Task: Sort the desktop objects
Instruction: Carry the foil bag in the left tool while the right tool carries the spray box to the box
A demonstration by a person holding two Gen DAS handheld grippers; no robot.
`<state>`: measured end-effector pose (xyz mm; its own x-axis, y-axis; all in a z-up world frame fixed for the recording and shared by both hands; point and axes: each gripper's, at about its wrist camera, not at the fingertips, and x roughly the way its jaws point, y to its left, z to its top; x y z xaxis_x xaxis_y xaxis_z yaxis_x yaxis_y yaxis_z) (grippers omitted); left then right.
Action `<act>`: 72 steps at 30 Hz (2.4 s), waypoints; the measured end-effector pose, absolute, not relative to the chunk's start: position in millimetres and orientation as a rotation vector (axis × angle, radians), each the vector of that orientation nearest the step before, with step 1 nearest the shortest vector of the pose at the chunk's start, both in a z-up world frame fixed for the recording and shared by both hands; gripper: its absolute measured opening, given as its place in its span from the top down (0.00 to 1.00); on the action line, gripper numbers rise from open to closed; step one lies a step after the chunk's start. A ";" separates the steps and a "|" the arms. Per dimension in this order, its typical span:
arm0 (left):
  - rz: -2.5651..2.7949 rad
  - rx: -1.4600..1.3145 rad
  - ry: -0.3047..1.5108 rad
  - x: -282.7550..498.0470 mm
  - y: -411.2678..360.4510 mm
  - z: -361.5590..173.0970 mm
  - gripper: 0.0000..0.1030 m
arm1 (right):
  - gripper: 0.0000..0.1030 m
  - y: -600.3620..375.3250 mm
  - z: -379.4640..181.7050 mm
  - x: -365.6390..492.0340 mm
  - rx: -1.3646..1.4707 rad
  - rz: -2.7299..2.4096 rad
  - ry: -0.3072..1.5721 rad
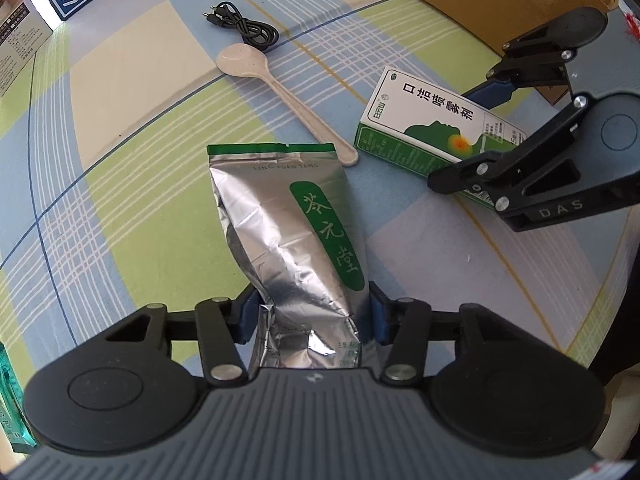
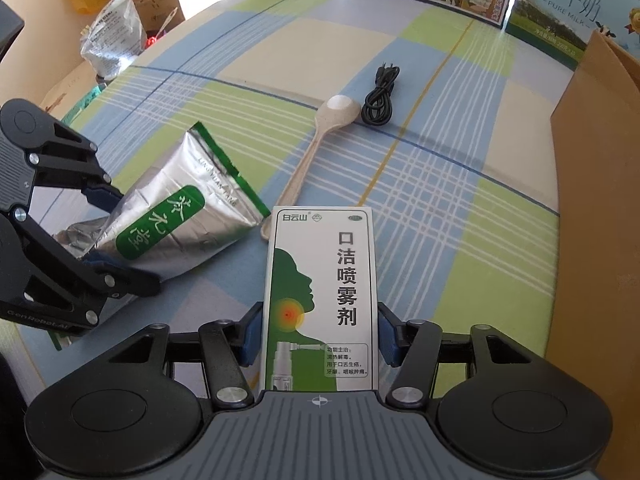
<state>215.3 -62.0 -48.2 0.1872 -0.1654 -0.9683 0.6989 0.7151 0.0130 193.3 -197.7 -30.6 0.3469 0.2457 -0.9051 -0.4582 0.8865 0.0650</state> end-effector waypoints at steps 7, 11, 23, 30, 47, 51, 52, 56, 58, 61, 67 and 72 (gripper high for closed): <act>-0.628 0.492 1.238 209.8 -61.1 -32.6 0.55 | 0.49 -202.9 -23.8 188.8 -0.191 0.432 1.102; -0.618 0.490 1.230 206.2 -62.5 -20.5 0.55 | 0.49 -204.7 -18.1 184.3 -0.174 0.429 1.092; -0.575 0.466 1.182 188.0 -67.3 14.5 0.55 | 0.49 -206.2 24.4 169.2 -0.152 0.412 1.004; -0.547 0.431 1.153 172.3 -66.4 35.7 0.55 | 0.49 -211.8 51.3 157.0 -0.143 0.399 0.957; -0.534 0.393 1.091 142.0 -91.2 66.6 0.55 | 0.49 -246.1 88.6 131.1 -0.124 0.351 0.895; -0.535 0.390 1.088 139.5 -101.8 69.2 0.55 | 0.49 -256.4 93.1 127.9 -0.128 0.338 0.890; -0.534 0.390 1.089 138.9 -104.6 70.0 0.55 | 0.49 -259.5 94.3 127.6 -0.130 0.334 0.888; -0.537 0.388 1.085 138.2 -116.0 74.8 0.55 | 0.49 -273.8 100.4 126.6 -0.127 0.314 0.878; -0.540 0.384 1.080 139.2 -122.8 78.4 0.55 | 0.49 -281.2 103.9 126.5 -0.127 0.305 0.872; -0.547 0.382 1.069 143.3 -134.2 87.1 0.55 | 0.49 -292.8 109.0 127.2 -0.125 0.290 0.865; -0.574 0.367 1.047 154.6 -163.0 103.7 0.55 | 0.49 -320.4 117.9 128.2 -0.109 0.258 0.851; -0.600 0.344 1.043 162.2 -190.5 109.3 0.55 | 0.49 -347.1 123.4 130.0 -0.104 0.224 0.845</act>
<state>162.2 -190.5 109.3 0.3656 -0.2984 -0.8817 0.6124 0.7904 -0.0135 130.0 -347.1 123.4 0.6417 0.1549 -0.7511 -0.2372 0.9715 -0.0023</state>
